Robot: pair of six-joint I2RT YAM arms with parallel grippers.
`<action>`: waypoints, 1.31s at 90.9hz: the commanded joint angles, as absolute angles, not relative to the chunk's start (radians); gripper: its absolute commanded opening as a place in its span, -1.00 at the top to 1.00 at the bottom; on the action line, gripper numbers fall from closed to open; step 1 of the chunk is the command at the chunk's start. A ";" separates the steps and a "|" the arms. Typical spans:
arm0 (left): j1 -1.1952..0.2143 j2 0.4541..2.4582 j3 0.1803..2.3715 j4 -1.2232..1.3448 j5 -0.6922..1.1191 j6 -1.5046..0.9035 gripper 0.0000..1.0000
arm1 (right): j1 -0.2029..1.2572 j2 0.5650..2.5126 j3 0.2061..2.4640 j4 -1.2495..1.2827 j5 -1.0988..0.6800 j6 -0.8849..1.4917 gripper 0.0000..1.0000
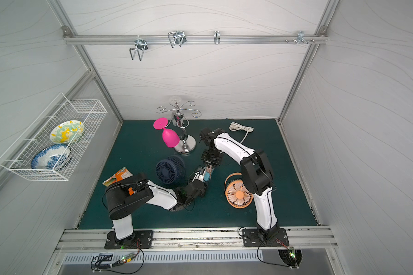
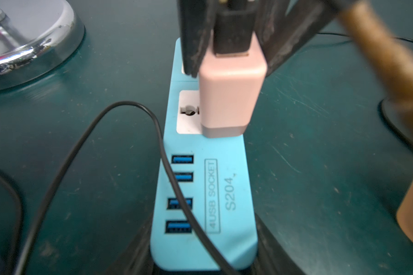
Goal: Unplug the desk fan from the power strip
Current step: Remove the plug from the socket.
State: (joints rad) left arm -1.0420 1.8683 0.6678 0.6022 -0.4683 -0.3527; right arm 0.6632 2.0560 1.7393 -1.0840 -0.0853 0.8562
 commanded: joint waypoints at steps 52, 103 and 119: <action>-1.048 1.890 0.695 0.553 -0.449 -0.393 0.72 | 0.642 1.964 1.638 -1.010 -0.065 0.865 0.93; -1.046 1.901 0.709 0.514 -0.448 -0.410 0.75 | 0.639 1.921 1.560 -0.924 -0.093 0.914 0.99; -1.046 1.898 0.705 0.513 -0.448 -0.412 0.75 | 0.609 1.864 1.475 -0.852 -0.105 0.950 1.00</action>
